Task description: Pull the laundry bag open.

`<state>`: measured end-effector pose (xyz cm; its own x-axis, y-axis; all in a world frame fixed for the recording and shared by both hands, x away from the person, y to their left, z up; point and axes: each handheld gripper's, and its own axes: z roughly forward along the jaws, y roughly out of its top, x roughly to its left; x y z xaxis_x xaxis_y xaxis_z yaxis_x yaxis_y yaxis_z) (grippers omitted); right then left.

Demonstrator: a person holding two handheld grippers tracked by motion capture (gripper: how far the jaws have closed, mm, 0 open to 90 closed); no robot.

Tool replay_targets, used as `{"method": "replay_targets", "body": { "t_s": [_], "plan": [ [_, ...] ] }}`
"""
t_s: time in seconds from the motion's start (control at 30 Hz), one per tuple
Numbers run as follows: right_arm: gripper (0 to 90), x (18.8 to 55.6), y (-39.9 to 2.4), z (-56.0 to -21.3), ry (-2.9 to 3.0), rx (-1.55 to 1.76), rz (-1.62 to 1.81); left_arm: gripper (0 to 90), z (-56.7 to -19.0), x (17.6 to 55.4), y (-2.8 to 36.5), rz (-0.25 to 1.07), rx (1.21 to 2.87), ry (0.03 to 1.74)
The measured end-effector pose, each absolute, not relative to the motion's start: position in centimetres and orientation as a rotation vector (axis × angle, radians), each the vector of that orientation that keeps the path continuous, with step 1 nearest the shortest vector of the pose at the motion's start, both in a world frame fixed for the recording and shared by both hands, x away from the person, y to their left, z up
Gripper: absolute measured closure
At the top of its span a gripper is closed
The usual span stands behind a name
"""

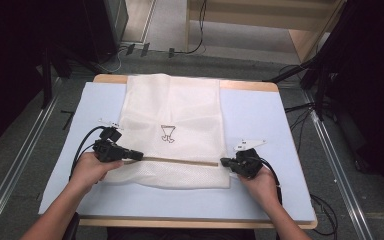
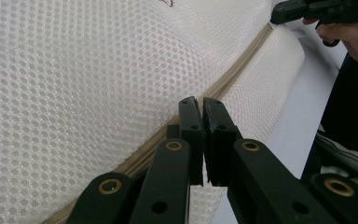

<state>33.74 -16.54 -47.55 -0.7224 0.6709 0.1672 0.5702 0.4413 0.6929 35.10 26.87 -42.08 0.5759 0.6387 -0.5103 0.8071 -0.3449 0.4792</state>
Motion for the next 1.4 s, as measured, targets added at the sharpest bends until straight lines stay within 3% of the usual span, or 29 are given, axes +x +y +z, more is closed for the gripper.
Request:
{"method": "replay_targets", "body": {
  "t_s": [0.57,1.4],
  "plan": [
    [90.0,33.8,-16.5,-47.5,2.556,1.106,1.142,88.9,-41.9,34.5,30.1,-0.286,2.036,1.187],
    [90.0,34.1,-16.6,-47.4,2.578,1.11,1.14,88.9,-42.0,34.1,31.8,-0.279,2.019,1.228]
  ]
}}
